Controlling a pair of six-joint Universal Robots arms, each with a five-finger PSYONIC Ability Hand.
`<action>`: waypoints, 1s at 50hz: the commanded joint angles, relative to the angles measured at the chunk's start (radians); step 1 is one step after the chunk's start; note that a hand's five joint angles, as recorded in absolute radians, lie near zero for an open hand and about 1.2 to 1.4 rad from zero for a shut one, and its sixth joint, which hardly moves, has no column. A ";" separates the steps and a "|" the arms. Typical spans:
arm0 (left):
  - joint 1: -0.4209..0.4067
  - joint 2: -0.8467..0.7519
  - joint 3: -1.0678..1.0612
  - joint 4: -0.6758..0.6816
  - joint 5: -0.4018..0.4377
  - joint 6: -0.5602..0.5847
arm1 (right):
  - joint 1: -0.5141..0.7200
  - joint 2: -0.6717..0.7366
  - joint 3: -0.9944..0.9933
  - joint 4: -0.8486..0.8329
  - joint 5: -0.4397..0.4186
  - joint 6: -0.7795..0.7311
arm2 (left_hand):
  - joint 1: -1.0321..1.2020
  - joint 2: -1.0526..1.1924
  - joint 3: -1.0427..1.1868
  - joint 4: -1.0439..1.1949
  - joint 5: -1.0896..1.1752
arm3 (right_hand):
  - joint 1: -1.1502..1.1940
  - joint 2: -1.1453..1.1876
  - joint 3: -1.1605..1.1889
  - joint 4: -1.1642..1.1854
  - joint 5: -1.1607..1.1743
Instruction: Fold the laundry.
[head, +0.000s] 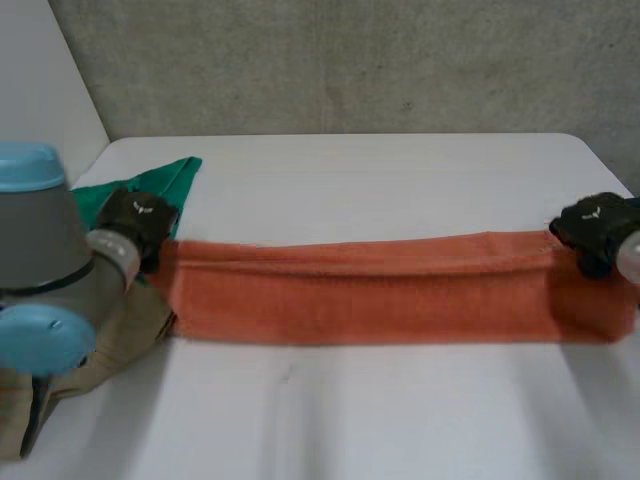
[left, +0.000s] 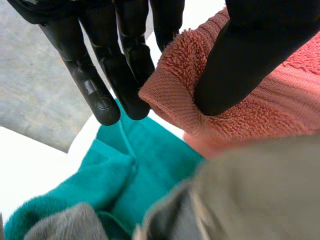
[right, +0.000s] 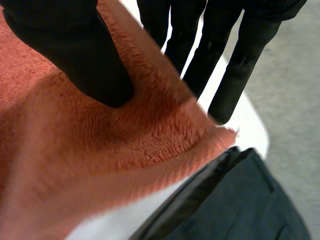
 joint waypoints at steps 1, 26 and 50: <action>-0.034 -0.175 0.219 0.019 -0.037 -0.039 | 0.041 0.154 -0.126 -0.166 0.039 0.036 | 0.256 0.201 0.203 0.193 0.253 | 0.271 0.223 0.211 0.200 0.236; -0.106 -0.143 0.284 0.059 -0.166 -0.058 | 0.086 0.141 -0.210 -0.257 0.145 0.203 | -0.965 -1.021 -1.019 -1.028 -0.969 | -0.951 -0.999 -1.011 -1.022 -0.986; -0.080 0.097 -0.148 0.194 0.009 -0.137 | -0.167 -0.033 0.287 -0.215 -0.190 0.205 | -0.965 -1.021 -1.019 -1.028 -0.969 | -0.569 -0.617 -0.629 -0.640 -0.604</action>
